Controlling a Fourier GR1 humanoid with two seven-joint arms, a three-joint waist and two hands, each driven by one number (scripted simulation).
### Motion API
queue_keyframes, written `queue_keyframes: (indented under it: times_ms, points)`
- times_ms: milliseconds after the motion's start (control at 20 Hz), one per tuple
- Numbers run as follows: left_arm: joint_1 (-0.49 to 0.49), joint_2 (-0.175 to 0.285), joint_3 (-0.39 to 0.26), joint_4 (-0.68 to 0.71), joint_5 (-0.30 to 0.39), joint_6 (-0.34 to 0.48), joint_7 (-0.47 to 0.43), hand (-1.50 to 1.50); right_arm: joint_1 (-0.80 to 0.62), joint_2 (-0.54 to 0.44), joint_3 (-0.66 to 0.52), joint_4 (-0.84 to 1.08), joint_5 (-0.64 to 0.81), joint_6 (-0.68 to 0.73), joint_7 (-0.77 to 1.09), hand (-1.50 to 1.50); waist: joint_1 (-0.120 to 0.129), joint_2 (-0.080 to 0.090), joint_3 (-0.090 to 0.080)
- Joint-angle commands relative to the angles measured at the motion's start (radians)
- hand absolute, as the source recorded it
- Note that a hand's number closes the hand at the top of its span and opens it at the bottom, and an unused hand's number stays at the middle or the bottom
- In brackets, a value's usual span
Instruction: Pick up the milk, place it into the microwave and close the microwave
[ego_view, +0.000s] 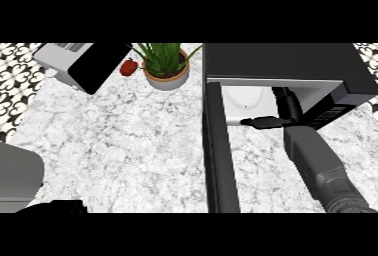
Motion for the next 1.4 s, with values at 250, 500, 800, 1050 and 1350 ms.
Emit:
queue_keyframes:
  times_ms: [250,500,800,1050,1350]
  points:
    - [-0.031,-0.003,-0.092,0.064,-0.041,0.036,0.019,1.50,0.249,0.010,0.038,-0.091,-0.014,0.108,-0.097,-1.50,-0.049,-0.007,0.002]
    - [-0.097,-0.003,-0.251,0.069,-0.173,0.105,0.049,1.50,0.356,0.017,0.068,-0.201,-0.022,0.137,-0.080,-1.50,-0.059,-0.011,0.002]
    - [-0.230,-0.003,-0.359,0.187,-0.251,0.216,0.037,1.50,0.535,-0.025,0.073,-0.386,-0.076,0.226,-0.062,-1.50,-0.068,-0.008,0.001]
    - [-0.353,-0.003,-0.467,0.331,-0.343,0.275,0.002,1.50,0.721,-0.019,0.116,-0.555,-0.100,0.279,-0.075,-1.50,-0.076,-0.007,0.000]
    - [-0.502,-0.003,-0.625,0.634,-0.391,0.417,-0.035,1.50,0.860,-0.059,0.141,-0.756,-0.150,0.322,-0.054,-1.50,-0.082,0.000,0.001]
